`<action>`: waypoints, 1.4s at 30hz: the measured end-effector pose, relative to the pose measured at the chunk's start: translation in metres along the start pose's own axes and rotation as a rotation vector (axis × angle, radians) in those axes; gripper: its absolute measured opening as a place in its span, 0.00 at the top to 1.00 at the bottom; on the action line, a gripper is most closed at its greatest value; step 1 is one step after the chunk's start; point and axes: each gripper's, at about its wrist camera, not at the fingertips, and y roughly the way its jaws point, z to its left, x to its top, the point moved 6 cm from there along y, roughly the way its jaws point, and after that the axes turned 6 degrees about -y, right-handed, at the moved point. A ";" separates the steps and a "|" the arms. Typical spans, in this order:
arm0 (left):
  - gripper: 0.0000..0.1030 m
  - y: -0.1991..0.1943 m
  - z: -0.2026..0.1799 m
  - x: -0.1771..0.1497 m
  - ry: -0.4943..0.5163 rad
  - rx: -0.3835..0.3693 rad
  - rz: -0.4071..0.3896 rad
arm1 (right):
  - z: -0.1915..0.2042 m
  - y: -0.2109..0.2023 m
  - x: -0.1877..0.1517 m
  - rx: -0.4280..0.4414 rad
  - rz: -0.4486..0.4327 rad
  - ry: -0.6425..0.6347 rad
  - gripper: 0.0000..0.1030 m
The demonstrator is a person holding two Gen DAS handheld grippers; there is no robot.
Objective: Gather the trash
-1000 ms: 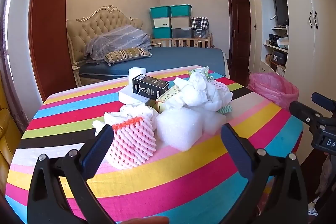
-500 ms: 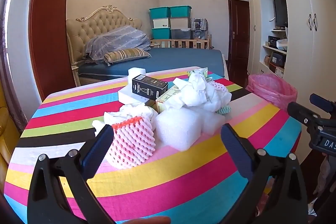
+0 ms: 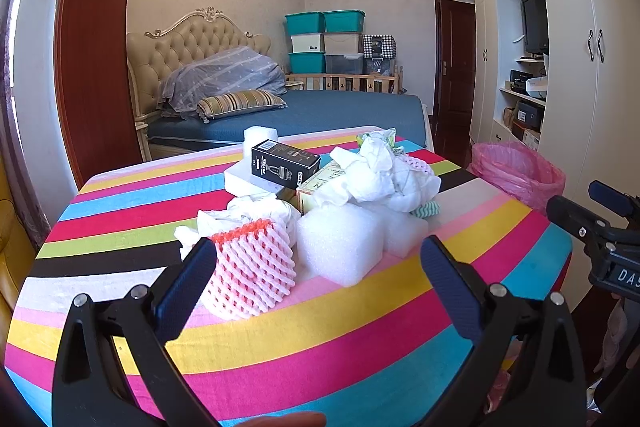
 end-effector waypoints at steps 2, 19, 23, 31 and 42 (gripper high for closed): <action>0.04 -0.001 0.000 0.000 -0.001 -0.001 0.001 | 0.000 0.000 0.000 -0.002 -0.001 -0.003 0.07; 0.04 0.000 0.002 -0.002 -0.012 -0.006 0.010 | 0.000 0.001 -0.002 0.003 0.003 0.003 0.07; 0.04 -0.001 0.002 -0.003 -0.015 -0.007 0.010 | 0.000 0.002 -0.003 0.003 0.002 0.003 0.07; 0.04 -0.001 0.002 -0.003 -0.016 -0.007 0.011 | 0.001 0.002 -0.003 0.003 0.005 0.003 0.07; 0.04 -0.001 0.003 -0.003 -0.017 -0.008 0.012 | 0.001 0.002 -0.003 0.003 0.006 0.004 0.07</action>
